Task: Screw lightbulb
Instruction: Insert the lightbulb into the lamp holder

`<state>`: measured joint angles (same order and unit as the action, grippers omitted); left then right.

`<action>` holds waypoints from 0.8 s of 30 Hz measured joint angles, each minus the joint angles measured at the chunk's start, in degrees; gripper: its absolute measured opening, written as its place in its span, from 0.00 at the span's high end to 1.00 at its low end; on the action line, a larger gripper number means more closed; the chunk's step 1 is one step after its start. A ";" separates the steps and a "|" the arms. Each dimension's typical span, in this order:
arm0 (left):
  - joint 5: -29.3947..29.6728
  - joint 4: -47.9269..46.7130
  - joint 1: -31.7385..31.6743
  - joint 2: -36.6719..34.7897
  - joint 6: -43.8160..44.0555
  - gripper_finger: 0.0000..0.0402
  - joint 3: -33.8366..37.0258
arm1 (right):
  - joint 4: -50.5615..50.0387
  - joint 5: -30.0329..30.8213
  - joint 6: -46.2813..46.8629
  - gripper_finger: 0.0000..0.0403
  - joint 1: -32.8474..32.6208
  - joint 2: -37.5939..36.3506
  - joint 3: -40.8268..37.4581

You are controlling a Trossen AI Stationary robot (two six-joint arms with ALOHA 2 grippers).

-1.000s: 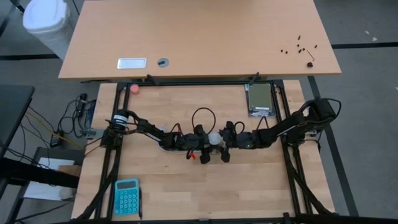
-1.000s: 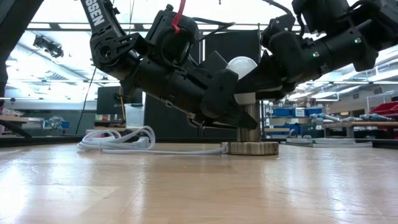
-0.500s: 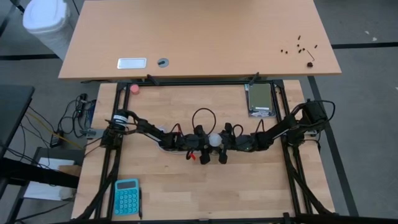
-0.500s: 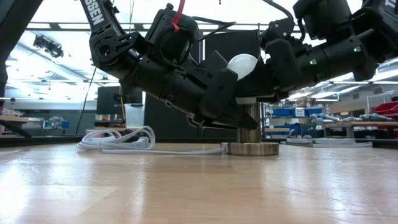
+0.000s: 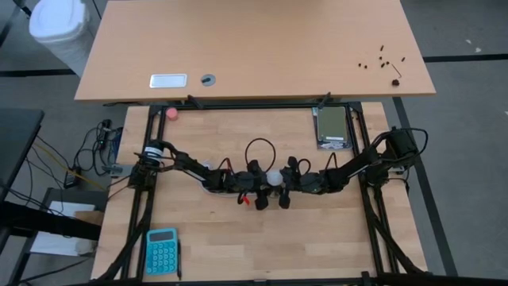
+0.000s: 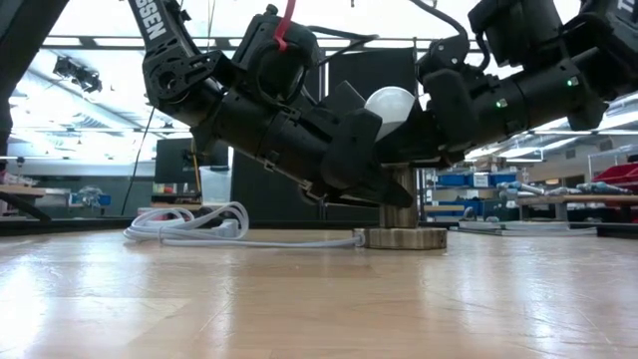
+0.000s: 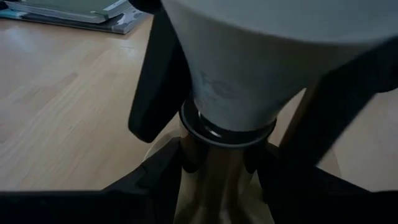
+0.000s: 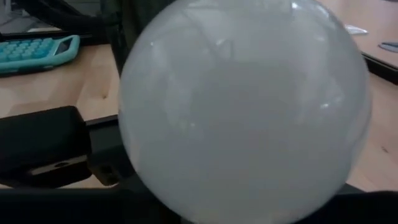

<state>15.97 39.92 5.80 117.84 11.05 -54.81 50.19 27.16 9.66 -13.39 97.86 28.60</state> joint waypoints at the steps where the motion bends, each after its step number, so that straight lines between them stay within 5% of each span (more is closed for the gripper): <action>1: 0.56 -0.01 0.00 0.00 0.14 0.51 0.00 | -0.10 0.33 0.60 0.55 -0.02 0.00 0.00; 15: 10.97 -0.03 0.59 0.11 5.70 0.51 0.07 | -3.03 5.23 10.91 0.56 0.99 0.39 0.94; 24: 14.40 -0.21 1.11 0.17 7.32 0.51 0.15 | -10.82 4.21 7.36 0.47 1.56 0.04 4.44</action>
<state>30.37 39.70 6.92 118.02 18.38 -54.65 39.37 31.37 17.02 -11.83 97.90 33.04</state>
